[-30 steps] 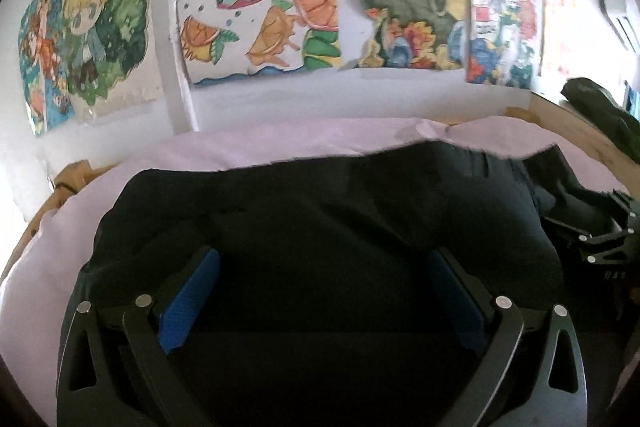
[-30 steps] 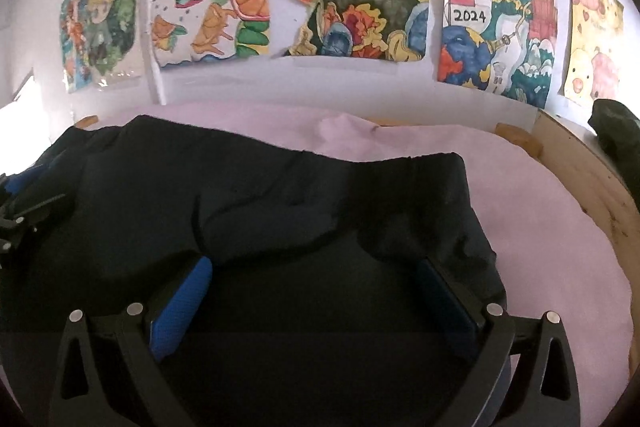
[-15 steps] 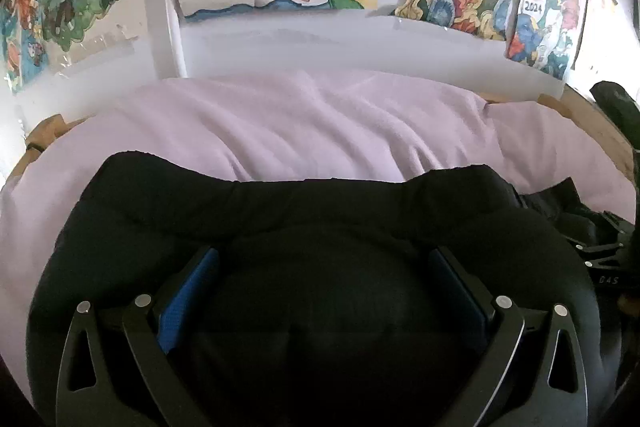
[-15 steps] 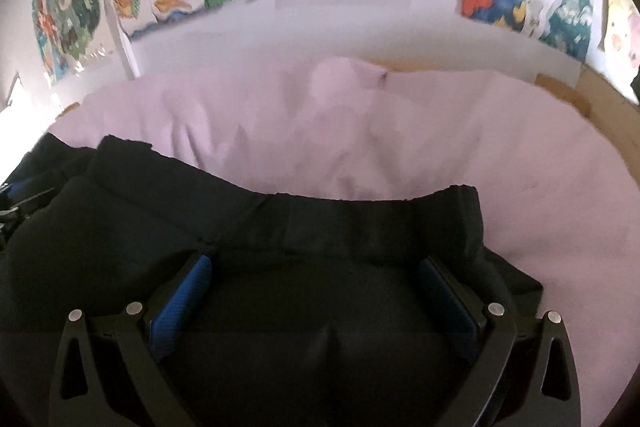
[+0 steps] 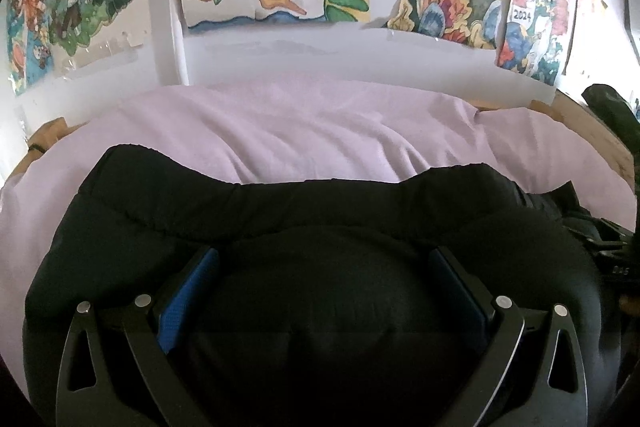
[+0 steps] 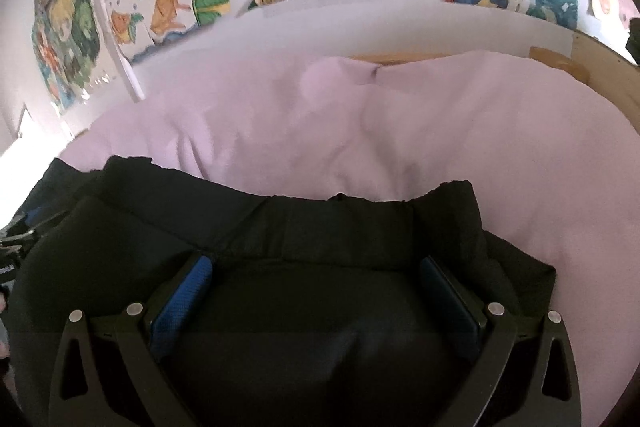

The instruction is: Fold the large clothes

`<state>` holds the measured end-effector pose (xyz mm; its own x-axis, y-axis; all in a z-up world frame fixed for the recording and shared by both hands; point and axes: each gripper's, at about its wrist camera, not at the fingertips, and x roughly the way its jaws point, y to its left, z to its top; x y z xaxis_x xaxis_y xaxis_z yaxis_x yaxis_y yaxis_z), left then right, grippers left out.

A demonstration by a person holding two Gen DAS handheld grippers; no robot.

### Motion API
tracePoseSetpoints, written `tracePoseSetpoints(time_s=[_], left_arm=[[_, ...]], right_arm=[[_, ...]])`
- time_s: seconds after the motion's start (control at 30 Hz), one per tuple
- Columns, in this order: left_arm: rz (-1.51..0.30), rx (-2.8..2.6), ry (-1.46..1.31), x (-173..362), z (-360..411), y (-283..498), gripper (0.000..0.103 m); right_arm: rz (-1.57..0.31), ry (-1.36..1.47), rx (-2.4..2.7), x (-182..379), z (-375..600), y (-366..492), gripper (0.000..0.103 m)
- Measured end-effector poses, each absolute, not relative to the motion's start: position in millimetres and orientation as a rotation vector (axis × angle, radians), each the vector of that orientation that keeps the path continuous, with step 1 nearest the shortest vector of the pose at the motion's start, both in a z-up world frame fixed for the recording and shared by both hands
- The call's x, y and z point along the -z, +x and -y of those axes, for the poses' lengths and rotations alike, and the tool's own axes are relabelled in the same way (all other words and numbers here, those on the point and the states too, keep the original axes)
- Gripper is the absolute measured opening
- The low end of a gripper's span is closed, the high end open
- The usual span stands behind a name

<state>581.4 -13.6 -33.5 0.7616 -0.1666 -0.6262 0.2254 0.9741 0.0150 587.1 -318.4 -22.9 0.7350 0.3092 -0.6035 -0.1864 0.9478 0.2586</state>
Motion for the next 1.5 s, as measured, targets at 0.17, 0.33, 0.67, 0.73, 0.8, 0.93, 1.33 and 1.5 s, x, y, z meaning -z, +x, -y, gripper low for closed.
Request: tracePoseSetpoints(time_s=[0.17,0.33,0.67,0.73,0.8,0.93,1.33,1.5], left_arm=[[-0.692,0.234,0.068,30,10,579,0.102],[-0.743,0.228,0.053,12,1,570,0.102],[-0.716,0.18,0.19,-26,-33,476,0.102],[-0.717,0.166,0.21,-26,-40,463,0.102],[-0.718,0.145,0.239,-23,-50,446,0.102],[-0.661,0.104,0.257,-23,-63,425,0.102],[-0.778,0.156,0.117,-4,-117,441,0.102],[-0.788,0.226,0.063,1,-136,454,0.102]], right_arm=[[-0.66,0.247,-0.31,16,332,574,0.103],[-0.655,0.278,-0.331,-3,346,555,0.103],[-0.756,0.221,-0.411,-20,383,494,0.103],[-0.786,0.23,-0.441,-15,390,480,0.103],[-0.816,0.22,-0.454,-9,394,468,0.103],[-0.865,0.233,-0.513,2,398,451,0.103],[-0.922,0.344,-0.527,38,413,455,0.103],[-0.919,0.392,-0.57,42,418,471,0.103]])
